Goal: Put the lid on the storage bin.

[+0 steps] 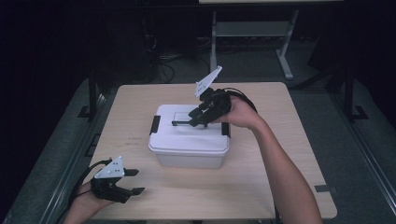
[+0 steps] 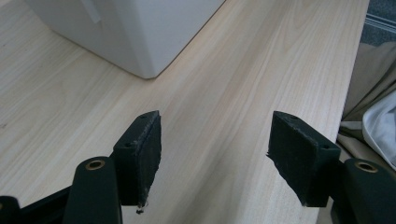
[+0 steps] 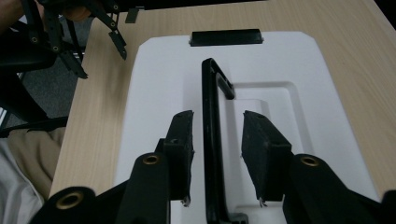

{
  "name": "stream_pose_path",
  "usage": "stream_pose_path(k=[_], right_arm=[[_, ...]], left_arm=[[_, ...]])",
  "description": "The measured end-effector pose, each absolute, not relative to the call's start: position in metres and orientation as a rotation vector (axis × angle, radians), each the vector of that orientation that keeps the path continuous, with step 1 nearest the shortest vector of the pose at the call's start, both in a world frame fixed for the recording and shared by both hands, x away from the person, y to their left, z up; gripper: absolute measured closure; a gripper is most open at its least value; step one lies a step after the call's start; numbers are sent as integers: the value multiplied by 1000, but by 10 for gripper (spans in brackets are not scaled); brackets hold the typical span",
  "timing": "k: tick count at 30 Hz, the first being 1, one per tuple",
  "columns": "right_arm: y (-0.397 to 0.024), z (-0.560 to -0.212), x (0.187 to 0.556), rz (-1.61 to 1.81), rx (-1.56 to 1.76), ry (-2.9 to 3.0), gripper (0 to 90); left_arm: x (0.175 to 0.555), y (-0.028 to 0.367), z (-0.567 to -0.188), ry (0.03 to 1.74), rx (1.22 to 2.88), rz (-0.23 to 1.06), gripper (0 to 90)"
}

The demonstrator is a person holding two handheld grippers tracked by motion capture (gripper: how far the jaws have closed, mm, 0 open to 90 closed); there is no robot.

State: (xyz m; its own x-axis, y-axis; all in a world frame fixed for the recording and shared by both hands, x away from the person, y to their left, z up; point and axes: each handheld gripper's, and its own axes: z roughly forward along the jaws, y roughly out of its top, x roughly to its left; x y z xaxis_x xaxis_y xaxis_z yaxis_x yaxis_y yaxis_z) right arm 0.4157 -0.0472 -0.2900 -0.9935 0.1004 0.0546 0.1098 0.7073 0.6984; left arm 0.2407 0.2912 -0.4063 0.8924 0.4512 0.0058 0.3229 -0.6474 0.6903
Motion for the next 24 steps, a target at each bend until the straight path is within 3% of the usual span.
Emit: stream_pose_path(k=[24], right_arm=[[-85,-288,399,-1203,-272,-2895,495]], left_arm=[[241,295,-407,583,2322,241,322]])
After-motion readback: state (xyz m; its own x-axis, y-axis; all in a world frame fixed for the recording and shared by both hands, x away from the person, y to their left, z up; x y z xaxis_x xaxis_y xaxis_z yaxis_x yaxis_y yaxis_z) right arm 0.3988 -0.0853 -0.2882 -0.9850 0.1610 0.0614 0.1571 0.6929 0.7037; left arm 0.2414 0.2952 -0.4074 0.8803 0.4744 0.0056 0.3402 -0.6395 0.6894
